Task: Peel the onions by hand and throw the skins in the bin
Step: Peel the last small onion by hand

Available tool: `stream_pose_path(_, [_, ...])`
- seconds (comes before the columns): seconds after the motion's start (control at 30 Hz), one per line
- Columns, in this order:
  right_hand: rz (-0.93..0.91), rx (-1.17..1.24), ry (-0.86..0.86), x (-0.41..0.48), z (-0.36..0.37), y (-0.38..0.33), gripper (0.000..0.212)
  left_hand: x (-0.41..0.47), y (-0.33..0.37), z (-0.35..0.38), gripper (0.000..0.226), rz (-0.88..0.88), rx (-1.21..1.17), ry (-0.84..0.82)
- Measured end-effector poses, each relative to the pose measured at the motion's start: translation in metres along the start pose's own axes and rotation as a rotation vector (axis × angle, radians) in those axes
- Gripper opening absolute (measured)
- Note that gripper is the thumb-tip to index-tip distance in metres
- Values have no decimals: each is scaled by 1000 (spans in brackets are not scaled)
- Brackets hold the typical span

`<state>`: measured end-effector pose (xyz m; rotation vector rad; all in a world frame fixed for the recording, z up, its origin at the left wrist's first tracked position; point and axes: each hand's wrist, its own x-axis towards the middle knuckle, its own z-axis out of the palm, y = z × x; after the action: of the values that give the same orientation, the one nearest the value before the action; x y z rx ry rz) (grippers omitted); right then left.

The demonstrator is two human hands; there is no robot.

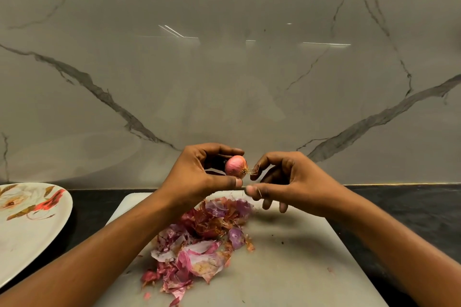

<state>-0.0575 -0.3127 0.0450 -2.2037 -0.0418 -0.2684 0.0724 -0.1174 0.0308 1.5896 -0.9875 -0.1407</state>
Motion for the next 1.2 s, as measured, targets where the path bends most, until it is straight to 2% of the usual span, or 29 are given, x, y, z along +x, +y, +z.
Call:
stream_pose_path(0.17, [-35, -145, 81, 1, 4, 4, 41, -2, 3, 2, 50, 9, 46, -27])
stream_pose_path(0.27, [-71, -209, 73, 2, 6, 9, 35, -5, 5, 5, 49, 30, 55, -46])
stream_pose_path(0.4, [-98, -55, 14, 2, 7, 8, 24, -6, 7, 4, 50, 28, 26, -31])
stream_pose_path(0.57, [-190, 48, -5, 2, 4, 8, 27, -6, 9, 2, 48, -3, -115, -64])
stream_pose_path(0.7, [-273, 275, 25, 3, 4, 6, 20, -5, 12, -1, 45, -55, -346, -85])
stream_pose_path(0.83, [-255, 317, 23, 3, 4, 5, 21, -4, 13, -3, 47, -84, -426, -103])
stream_pose_path(0.9, [-217, 267, -4, 3, 3, 7, 22, -3, 13, -1, 47, -92, -459, -91])
stream_pose_path(1.03, [-199, -56, -39, -1, 2, 10, 18, -3, 13, -1, 42, -99, -458, -52])
stream_pose_path(1.13, [-185, -116, -60, -3, 2, 9, 11, -3, 13, 1, 40, -105, -417, -48])
stream_pose_path(1.2, [-202, -156, -38, -3, 2, 9, 15, -2, 11, 2, 38, -112, -393, -45])
